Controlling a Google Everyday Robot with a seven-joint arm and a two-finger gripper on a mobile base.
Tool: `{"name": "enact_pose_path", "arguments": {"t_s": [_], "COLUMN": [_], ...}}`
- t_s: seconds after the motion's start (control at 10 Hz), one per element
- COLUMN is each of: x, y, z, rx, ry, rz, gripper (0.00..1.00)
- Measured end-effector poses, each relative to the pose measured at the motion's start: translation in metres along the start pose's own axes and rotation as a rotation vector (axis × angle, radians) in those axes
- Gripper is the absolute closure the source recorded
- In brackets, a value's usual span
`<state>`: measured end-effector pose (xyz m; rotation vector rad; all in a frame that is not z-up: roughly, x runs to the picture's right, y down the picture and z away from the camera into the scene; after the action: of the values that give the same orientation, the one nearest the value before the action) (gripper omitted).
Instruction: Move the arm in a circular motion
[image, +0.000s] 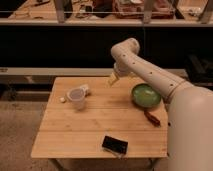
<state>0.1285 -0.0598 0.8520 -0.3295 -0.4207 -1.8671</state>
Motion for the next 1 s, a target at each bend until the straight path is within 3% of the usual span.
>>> {"name": "enact_pose_path", "arguments": {"t_s": [0.3,0.5,0.7,1.0], "x": [-0.032,-0.060,-0.086,-0.129], "y": [0.054,0.074,0.080,0.059], "z": [-0.009,-0.017,-0.029,-0.058], "rx": [-0.042,-0.052,-0.040,-0.040], "ry": [-0.031,-0.049,-0.040,0.002], "rz": [0.077,0.118,0.158,0.165], "gripper": [0.20,0.20,0.20,0.20]}}
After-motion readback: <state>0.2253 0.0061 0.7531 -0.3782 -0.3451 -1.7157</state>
